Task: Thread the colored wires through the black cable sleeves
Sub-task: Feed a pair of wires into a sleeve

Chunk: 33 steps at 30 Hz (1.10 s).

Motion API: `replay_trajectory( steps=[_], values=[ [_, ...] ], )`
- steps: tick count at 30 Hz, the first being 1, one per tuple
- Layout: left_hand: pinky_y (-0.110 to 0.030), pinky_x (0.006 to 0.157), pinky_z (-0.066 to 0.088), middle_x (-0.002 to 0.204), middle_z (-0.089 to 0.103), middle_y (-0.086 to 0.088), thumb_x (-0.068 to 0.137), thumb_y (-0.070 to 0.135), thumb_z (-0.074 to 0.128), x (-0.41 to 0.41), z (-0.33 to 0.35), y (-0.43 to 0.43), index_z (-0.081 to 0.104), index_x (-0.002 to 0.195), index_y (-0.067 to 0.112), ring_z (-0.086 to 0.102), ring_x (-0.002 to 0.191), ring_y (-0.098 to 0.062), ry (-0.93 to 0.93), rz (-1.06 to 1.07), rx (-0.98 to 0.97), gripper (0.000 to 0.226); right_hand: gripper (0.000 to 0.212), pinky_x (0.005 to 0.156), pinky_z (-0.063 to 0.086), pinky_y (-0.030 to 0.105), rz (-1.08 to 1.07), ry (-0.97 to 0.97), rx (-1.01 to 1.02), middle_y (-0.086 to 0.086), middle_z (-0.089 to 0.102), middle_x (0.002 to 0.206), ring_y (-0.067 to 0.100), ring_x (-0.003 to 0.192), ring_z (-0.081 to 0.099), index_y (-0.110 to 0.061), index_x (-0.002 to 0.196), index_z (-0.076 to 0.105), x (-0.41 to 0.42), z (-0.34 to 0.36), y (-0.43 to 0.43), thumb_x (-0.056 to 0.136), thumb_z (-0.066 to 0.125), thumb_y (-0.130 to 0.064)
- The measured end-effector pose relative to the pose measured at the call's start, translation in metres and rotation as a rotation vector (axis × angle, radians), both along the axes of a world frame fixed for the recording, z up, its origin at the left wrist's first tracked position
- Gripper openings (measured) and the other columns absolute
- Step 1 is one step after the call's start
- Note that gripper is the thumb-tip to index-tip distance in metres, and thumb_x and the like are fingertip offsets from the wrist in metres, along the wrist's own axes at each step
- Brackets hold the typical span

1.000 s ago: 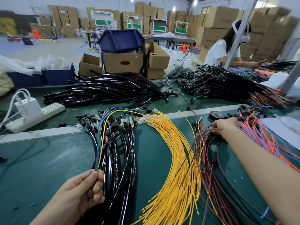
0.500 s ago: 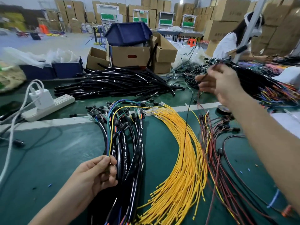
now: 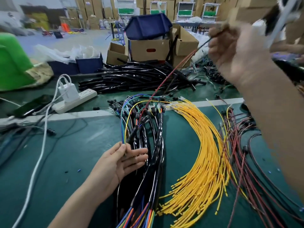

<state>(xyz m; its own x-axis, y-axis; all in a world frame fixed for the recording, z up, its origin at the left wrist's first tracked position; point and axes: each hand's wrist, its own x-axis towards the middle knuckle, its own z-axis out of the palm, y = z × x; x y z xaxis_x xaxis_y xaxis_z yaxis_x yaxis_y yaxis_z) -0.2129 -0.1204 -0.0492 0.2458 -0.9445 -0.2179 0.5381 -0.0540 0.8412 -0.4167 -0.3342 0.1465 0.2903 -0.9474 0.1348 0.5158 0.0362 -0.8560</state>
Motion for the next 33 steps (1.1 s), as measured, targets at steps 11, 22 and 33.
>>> replay_trajectory(
  steps=[11, 22, 33],
  values=[
    [-0.028, 0.072, 0.055, 0.083, 0.063, -0.001, 0.099, 0.014, 0.040, -0.002, -0.008, -0.004, 0.055, 0.069, 0.014, 0.062, 0.079, -0.012, -0.308, 0.322, -0.083, 0.033, 0.028, 0.038, 0.034, 0.014, 0.228, 0.066, 0.300, 0.002, 0.055, 0.054, 0.007, 0.037, 0.042, -0.009, 0.078, 0.048, 0.051, -0.062, 0.022, 0.102, 0.036, -0.015],
    [-0.026, 0.082, 0.050, 0.099, 0.071, -0.013, 0.087, 0.030, 0.050, -0.005, -0.007, 0.000, 0.058, 0.074, 0.016, 0.067, 0.088, -0.026, -0.390, -0.033, -0.273, 0.021, 0.019, 0.039, 0.040, 0.015, 0.102, 0.165, 0.208, 0.014, 0.063, 0.070, 0.011, 0.043, 0.051, -0.012, 0.083, 0.047, 0.082, -0.072, 0.015, 0.101, 0.042, -0.011],
    [-0.017, 0.052, 0.042, 0.071, 0.061, -0.014, 0.084, 0.015, 0.045, -0.015, -0.002, 0.000, 0.044, 0.075, 0.001, 0.039, 0.047, -0.012, -0.139, 0.012, -0.211, 0.017, 0.006, 0.045, 0.046, 0.011, 0.555, 0.468, 0.238, 0.007, 0.071, 0.076, 0.005, 0.050, 0.055, -0.008, 0.089, 0.063, 0.088, -0.140, 0.073, 0.088, 0.061, -0.002]
  ],
)
